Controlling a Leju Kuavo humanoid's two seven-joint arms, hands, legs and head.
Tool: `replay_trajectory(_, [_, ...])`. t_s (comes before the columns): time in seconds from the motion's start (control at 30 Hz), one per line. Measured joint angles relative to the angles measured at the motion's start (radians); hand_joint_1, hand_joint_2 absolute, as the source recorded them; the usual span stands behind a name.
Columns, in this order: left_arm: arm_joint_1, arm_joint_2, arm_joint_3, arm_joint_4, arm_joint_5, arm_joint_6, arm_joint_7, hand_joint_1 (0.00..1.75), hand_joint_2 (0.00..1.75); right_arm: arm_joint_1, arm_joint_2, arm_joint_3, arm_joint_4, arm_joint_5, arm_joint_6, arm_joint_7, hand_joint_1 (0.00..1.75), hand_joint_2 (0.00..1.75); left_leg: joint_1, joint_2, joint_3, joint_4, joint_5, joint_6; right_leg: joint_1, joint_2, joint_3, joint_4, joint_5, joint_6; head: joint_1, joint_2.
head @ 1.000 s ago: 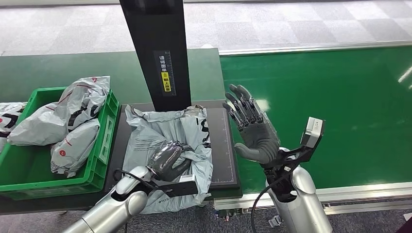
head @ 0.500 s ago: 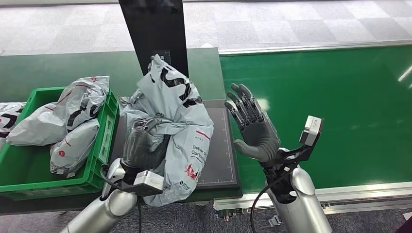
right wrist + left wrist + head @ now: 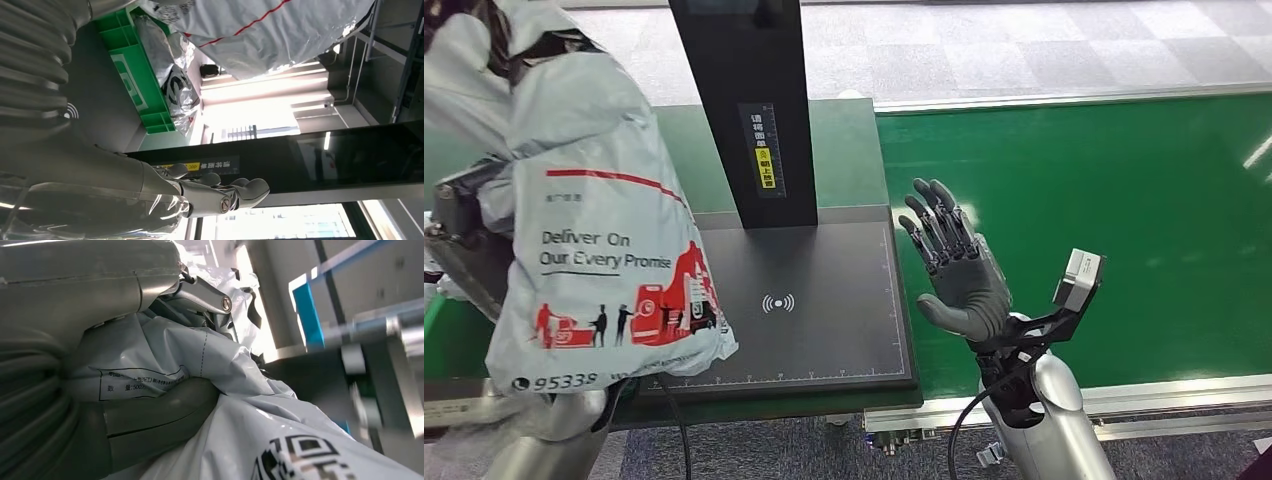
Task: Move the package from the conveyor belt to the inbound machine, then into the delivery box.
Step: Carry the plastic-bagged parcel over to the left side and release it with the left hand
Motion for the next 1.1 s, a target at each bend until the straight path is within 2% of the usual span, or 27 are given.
replay_trajectory(0.2, [-0.042, 0.01, 0.18, 0.004, 0.023, -0.023, 0.046, 1.75, 1.75, 0.029, -0.011, -0.003, -0.026, -0.004, -0.015, -0.01, 0.0, 1.75, 0.0, 0.0, 0.0, 0.0, 0.0, 0.0, 0.0, 0.0, 0.0, 0.0, 0.0, 0.0, 0.0, 0.0])
replay_trajectory(0.4, [-0.105, 0.052, 0.313, 0.096, -0.015, -0.037, 0.104, 1.75, 1.75, 0.074, -0.012, -0.004, -0.069, 0.004, -0.018, -0.011, 0.0, 1.75, 0.0, 0.001, 0.0, 0.0, 0.0, 0.0, 0.0, 0.001, -0.001, 0.0, 0.0, 0.0, 0.0, 0.0])
replay_trajectory(0.6, [-0.175, 0.098, 0.405, 0.209, -0.061, -0.041, 0.186, 1.75, 1.75, 0.09, -0.011, -0.009, -0.088, 0.013, -0.013, -0.007, 0.0, 1.75, 0.0, 0.001, 0.0, 0.0, 0.0, -0.001, 0.0, 0.002, -0.001, 0.0, 0.0, 0.0, 0.0, 0.0])
replay_trajectory(0.87, [-0.185, 0.167, 0.528, 0.323, -0.056, -0.053, 0.225, 1.75, 1.75, 0.156, -0.01, -0.034, -0.132, 0.038, 0.004, -0.009, 0.0, 1.75, 0.0, 0.001, -0.002, 0.0, 0.0, -0.001, 0.0, 0.002, -0.002, 0.0, 0.0, 0.0, 0.0, 0.0])
replay_trajectory(1.1, [-0.222, 0.217, 0.572, 0.443, -0.069, -0.076, 0.278, 1.75, 1.75, 0.168, -0.009, -0.051, -0.142, 0.043, 0.008, -0.007, 0.0, 1.75, 0.0, 0.001, -0.002, 0.0, 0.001, -0.001, 0.0, 0.002, -0.002, 0.0, 0.0, 0.0, 0.0, 0.0])
